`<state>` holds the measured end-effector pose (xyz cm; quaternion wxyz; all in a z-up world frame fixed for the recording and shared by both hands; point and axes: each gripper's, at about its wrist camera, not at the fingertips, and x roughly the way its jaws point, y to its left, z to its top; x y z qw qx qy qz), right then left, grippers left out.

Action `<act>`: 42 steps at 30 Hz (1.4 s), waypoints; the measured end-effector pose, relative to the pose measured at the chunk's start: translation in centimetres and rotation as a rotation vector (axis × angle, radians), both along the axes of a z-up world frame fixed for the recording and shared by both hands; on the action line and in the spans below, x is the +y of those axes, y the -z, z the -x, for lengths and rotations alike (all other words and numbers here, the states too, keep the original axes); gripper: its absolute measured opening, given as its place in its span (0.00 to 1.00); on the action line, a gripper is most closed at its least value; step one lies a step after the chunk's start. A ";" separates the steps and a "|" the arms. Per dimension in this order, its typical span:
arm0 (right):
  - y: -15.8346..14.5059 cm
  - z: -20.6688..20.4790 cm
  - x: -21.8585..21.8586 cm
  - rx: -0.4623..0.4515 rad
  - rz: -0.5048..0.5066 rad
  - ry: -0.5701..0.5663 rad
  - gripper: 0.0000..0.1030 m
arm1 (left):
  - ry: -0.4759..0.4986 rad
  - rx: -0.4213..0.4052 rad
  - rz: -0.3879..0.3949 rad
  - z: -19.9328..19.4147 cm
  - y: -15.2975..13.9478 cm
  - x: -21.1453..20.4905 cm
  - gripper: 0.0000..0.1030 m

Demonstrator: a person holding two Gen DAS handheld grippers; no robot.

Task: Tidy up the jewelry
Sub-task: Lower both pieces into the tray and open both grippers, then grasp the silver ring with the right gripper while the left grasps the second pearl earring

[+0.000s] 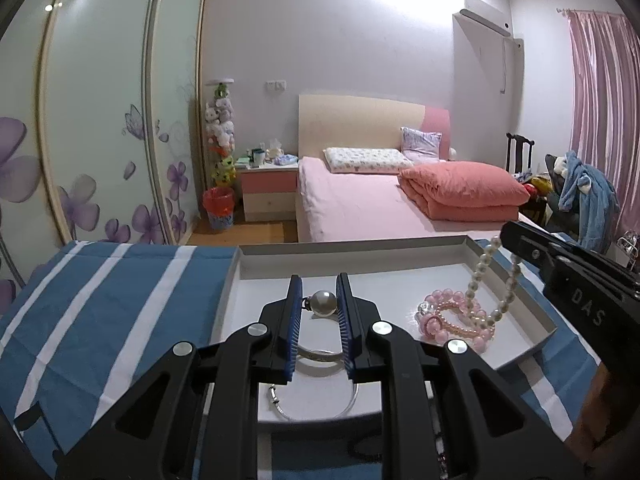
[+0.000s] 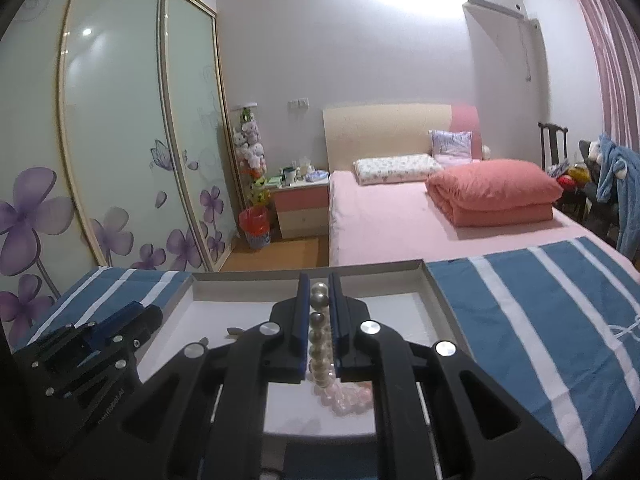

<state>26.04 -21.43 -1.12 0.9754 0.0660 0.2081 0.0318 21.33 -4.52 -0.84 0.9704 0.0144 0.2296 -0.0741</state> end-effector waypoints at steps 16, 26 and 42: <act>1.3 -2.2 -1.3 0.072 -0.063 -0.006 0.24 | 0.010 0.080 0.029 -2.9 0.6 0.7 0.27; 0.9 0.3 -2.0 0.078 -0.053 0.005 0.24 | -0.018 0.071 0.043 -1.3 -0.6 2.4 0.27; 4.9 6.5 -0.7 0.312 -0.013 -0.116 0.24 | 0.028 0.175 0.066 4.6 0.5 5.3 0.27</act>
